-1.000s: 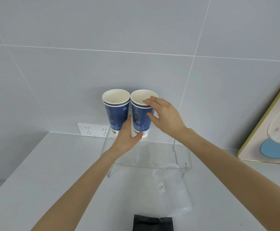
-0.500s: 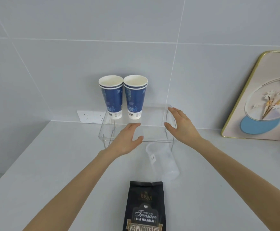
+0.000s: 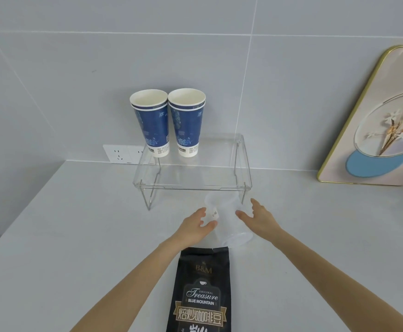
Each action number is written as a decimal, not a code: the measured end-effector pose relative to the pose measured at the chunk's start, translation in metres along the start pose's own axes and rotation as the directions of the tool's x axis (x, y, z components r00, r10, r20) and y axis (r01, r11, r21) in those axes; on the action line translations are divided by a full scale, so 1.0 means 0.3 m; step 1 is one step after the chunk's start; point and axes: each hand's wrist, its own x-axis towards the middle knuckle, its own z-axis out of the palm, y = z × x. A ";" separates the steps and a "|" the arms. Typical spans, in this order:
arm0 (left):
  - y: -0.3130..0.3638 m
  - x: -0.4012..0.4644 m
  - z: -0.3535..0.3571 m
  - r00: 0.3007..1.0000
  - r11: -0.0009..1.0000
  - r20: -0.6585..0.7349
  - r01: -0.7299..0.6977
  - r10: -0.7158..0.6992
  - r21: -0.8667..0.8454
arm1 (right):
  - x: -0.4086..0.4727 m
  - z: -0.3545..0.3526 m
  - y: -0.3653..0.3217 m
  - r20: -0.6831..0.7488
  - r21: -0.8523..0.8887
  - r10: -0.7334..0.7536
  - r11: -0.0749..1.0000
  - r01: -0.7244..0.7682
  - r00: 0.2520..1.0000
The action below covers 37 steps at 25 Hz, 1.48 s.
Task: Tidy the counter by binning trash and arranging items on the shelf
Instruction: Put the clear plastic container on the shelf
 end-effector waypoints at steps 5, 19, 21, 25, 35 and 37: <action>0.022 0.046 0.065 0.994 0.992 0.014 0.107 -0.106 -0.068 | 0.035 0.044 0.004 0.085 0.090 0.073 0.993 -0.081 0.994; 0.025 -0.031 0.024 0.990 0.911 -0.063 0.091 -0.127 -0.402 | -0.064 -0.005 -0.063 0.037 0.038 0.067 0.997 -0.068 0.997; 0.024 -0.058 0.017 0.991 0.906 -0.051 0.088 -0.120 -0.414 | -0.090 0.001 -0.065 0.051 0.048 0.086 0.995 -0.088 0.995; -0.007 -0.110 0.015 0.994 0.924 -0.018 0.096 -0.111 -0.369 | -0.153 0.026 -0.070 0.075 0.056 0.080 0.995 -0.084 0.994; -0.070 -0.292 -0.021 0.990 0.959 -0.143 -0.023 -0.019 -0.282 | -0.294 0.097 -0.111 0.075 0.041 -0.068 0.997 0.065 0.995; -0.065 -0.309 -0.043 0.985 0.957 -0.175 -0.060 0.010 -0.283 | -0.315 0.093 -0.136 0.058 0.051 -0.117 0.992 0.114 0.991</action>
